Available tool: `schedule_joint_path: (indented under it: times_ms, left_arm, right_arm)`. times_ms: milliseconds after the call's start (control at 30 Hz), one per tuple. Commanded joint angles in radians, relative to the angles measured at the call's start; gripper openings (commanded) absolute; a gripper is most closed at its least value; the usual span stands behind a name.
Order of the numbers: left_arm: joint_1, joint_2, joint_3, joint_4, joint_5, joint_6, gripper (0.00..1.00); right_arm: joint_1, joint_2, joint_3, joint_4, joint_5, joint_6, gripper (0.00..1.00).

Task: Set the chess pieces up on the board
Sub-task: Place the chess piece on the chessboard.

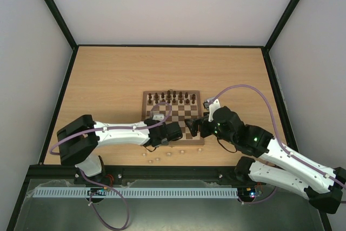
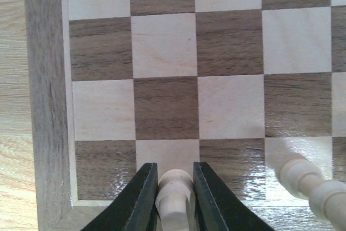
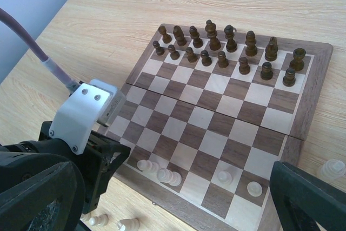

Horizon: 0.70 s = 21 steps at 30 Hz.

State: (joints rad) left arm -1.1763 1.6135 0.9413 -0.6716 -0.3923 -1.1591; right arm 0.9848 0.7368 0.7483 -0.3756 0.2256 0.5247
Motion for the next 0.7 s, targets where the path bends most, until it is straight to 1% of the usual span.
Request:
schedule_joint_path:
  times_ms: [0,267,367,433,500,667]
  left_arm:
    - [0.010,-0.014,-0.034,-0.052,-0.006,-0.002,0.22]
    - [0.010,-0.006,-0.029,-0.043,-0.001,0.008,0.28]
    - [0.010,-0.007,-0.027,-0.043,-0.003,0.008,0.32]
    - [0.010,-0.015,-0.023,-0.046,-0.006,0.007,0.38]
    - [0.008,-0.022,-0.014,-0.056,-0.012,0.007,0.41]
    - [-0.022,-0.045,0.054,-0.129,-0.055,-0.013,0.49]
  right_arm:
    - [-0.003,0.004,-0.006,0.013,0.010,0.006,0.99]
    - [-0.002,0.006,-0.007,0.012,0.008,0.006,0.99]
    - [-0.003,0.009,-0.007,0.012,0.008,0.006,0.99]
    - [-0.003,0.009,-0.009,0.013,0.008,0.006,0.99]
    - [-0.003,0.010,-0.009,0.014,0.006,0.006,0.99]
    - [-0.003,0.012,-0.009,0.014,0.007,0.006,0.99]
